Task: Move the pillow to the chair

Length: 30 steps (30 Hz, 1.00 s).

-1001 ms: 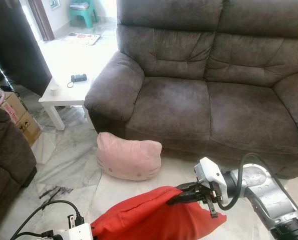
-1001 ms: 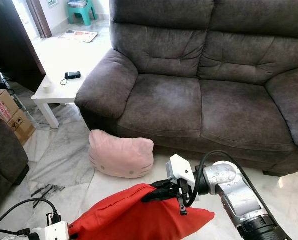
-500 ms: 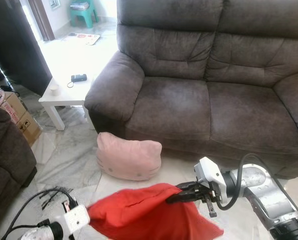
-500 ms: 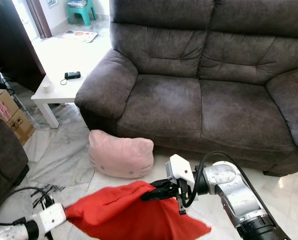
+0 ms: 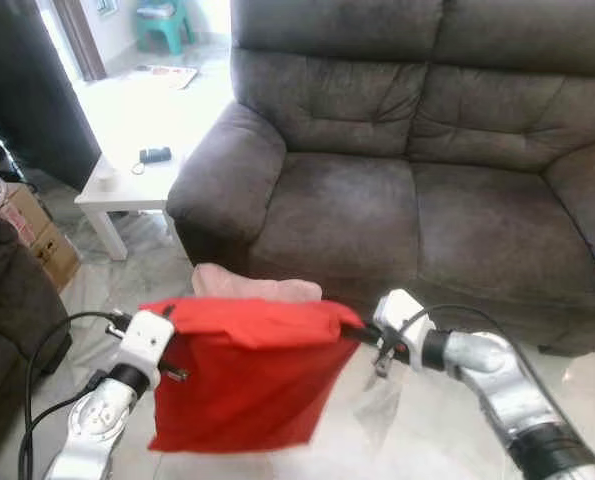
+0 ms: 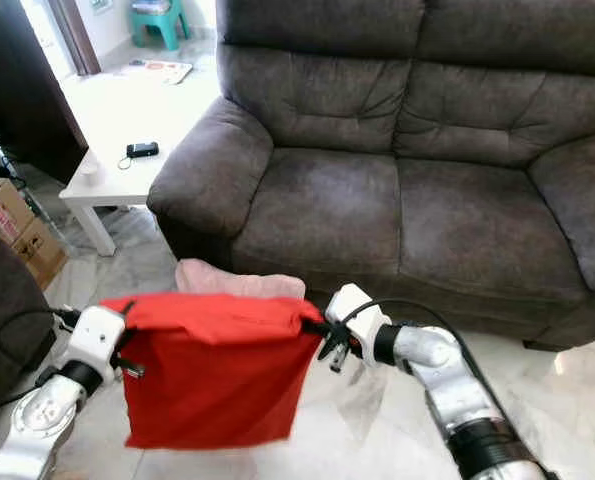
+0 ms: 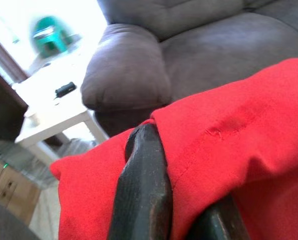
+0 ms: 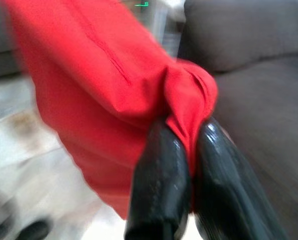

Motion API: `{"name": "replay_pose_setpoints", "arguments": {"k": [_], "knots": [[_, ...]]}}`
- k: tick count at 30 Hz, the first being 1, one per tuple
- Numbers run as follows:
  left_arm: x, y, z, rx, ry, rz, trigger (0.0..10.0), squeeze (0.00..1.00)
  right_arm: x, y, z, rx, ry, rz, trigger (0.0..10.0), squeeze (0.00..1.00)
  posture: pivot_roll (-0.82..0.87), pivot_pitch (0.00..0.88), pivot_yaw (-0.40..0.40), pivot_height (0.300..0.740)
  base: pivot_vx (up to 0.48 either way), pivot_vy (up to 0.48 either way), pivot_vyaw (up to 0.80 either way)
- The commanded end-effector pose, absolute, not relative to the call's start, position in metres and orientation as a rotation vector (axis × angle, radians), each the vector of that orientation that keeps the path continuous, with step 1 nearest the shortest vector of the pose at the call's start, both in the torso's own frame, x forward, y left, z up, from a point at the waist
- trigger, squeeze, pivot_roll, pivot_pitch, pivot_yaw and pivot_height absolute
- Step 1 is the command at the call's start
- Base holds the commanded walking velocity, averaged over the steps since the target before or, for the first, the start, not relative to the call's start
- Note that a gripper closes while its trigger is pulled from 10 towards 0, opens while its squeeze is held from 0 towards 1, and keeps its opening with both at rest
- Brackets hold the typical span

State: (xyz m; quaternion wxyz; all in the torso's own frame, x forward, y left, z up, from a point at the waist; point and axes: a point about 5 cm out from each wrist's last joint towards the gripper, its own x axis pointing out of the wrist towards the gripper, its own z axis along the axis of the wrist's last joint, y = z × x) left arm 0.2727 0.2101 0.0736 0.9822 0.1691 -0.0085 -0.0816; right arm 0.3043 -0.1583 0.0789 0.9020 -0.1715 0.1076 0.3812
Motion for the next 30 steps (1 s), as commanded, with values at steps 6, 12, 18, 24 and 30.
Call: {"name": "replay_pose_setpoints", "arguments": {"k": [6,12,18,24,30], "knots": [[0.284,0.205,0.097,0.233,-0.093,-0.023,10.0,0.00,0.319,-0.162,0.092,-0.193,0.088,0.495,10.0,0.00,0.08,0.049,-0.016,0.740,0.000,0.000,0.00],[0.296,0.194,0.115,0.179,-0.160,0.042,10.0,0.00,0.314,-0.143,0.092,-0.031,0.051,0.462,10.0,0.00,0.08,0.041,-0.016,0.740,0.000,0.000,0.00],[0.307,0.179,0.137,0.219,-0.247,0.079,10.0,0.00,0.306,-0.135,0.107,0.075,-0.063,0.338,10.0,0.00,0.08,0.029,-0.012,0.740,0.000,0.000,0.00],[0.304,0.170,0.137,0.190,-0.255,0.096,10.0,0.00,0.295,-0.115,0.107,0.058,-0.087,0.441,10.0,0.00,0.08,0.026,-0.009,0.740,0.000,0.000,0.00],[0.302,0.164,0.138,0.182,-0.263,0.088,10.0,0.00,0.293,-0.114,0.110,0.031,-0.126,0.355,10.0,0.00,0.08,0.000,-0.004,0.740,0.000,0.000,0.00]]}}
